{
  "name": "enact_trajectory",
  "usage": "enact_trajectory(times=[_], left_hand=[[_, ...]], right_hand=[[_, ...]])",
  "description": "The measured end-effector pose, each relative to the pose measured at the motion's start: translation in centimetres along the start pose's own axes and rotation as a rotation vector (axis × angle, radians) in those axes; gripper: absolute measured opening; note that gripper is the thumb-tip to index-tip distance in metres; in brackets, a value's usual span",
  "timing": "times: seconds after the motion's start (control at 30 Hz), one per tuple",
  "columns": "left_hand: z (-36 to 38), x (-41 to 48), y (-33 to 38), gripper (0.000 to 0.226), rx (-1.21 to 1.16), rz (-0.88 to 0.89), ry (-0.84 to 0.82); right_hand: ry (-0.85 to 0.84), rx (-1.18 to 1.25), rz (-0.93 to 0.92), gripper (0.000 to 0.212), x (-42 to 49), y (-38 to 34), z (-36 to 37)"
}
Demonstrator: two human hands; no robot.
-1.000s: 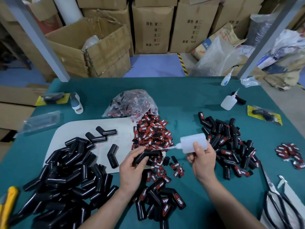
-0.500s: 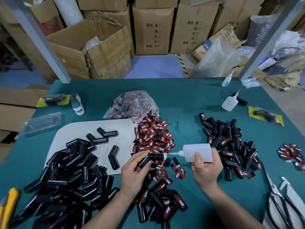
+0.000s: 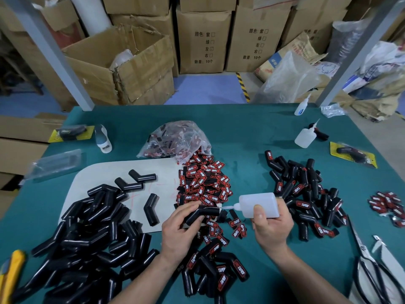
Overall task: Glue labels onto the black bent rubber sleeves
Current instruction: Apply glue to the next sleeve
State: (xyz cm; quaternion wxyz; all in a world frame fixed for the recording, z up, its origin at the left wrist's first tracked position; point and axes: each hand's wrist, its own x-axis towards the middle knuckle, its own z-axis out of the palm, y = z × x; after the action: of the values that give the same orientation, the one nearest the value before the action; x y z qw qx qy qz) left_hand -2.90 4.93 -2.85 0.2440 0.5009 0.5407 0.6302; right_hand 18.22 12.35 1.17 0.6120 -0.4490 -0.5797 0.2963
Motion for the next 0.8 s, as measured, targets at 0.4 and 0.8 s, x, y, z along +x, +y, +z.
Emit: enact_trajectory(times=[0.4, 0.8], left_hand=[[0.10, -0.13, -0.55, 0.035, 0.010, 0.008, 0.004], [0.09, -0.07, -0.63, 0.042, 0.022, 0.028, 0.008]], right_hand=[[0.012, -0.024, -0.053, 0.051, -0.17, -0.67, 0.43], [0.017, -0.034, -0.098, 0.043, -0.25, -0.23, 0.48]])
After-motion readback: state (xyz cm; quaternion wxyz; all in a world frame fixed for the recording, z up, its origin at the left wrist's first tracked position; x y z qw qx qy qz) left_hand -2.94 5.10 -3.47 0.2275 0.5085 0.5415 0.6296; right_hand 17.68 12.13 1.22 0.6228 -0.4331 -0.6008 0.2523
